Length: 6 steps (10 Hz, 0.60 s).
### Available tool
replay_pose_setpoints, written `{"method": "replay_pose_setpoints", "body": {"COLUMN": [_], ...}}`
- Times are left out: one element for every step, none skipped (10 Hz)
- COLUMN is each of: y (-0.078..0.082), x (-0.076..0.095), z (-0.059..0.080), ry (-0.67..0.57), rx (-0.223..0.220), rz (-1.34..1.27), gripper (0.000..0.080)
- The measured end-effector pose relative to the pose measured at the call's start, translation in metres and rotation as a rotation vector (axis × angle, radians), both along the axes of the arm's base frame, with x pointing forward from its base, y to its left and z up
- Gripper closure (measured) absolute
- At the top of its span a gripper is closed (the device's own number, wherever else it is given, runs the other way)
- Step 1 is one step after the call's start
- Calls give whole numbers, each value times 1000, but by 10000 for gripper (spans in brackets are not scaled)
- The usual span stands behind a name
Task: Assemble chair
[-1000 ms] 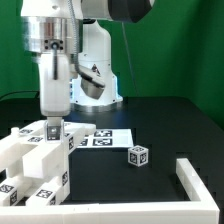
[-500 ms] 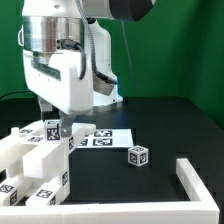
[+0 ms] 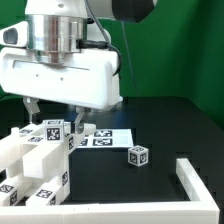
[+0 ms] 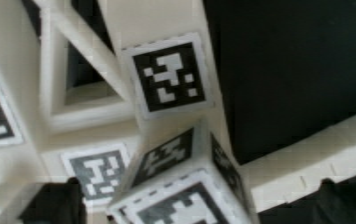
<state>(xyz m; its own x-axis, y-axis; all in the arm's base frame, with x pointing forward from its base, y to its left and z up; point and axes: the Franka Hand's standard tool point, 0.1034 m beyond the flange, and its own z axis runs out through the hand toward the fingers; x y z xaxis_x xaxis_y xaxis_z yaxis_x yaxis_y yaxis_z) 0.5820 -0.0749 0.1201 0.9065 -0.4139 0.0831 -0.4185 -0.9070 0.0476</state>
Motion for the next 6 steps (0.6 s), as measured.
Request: {"method": "replay_pose_setpoints", "body": {"y": [0, 0, 0, -1, -3, -3], "x": [0, 0, 1, 1, 0, 0], "z": [0, 1, 2, 2, 2, 2], "ry": [4, 6, 12, 22, 31, 31], "rx": [-3, -5, -12, -25, -35, -35], "rz": [65, 107, 170, 238, 314, 315], "gripper": [151, 151, 151, 151, 271, 412]}}
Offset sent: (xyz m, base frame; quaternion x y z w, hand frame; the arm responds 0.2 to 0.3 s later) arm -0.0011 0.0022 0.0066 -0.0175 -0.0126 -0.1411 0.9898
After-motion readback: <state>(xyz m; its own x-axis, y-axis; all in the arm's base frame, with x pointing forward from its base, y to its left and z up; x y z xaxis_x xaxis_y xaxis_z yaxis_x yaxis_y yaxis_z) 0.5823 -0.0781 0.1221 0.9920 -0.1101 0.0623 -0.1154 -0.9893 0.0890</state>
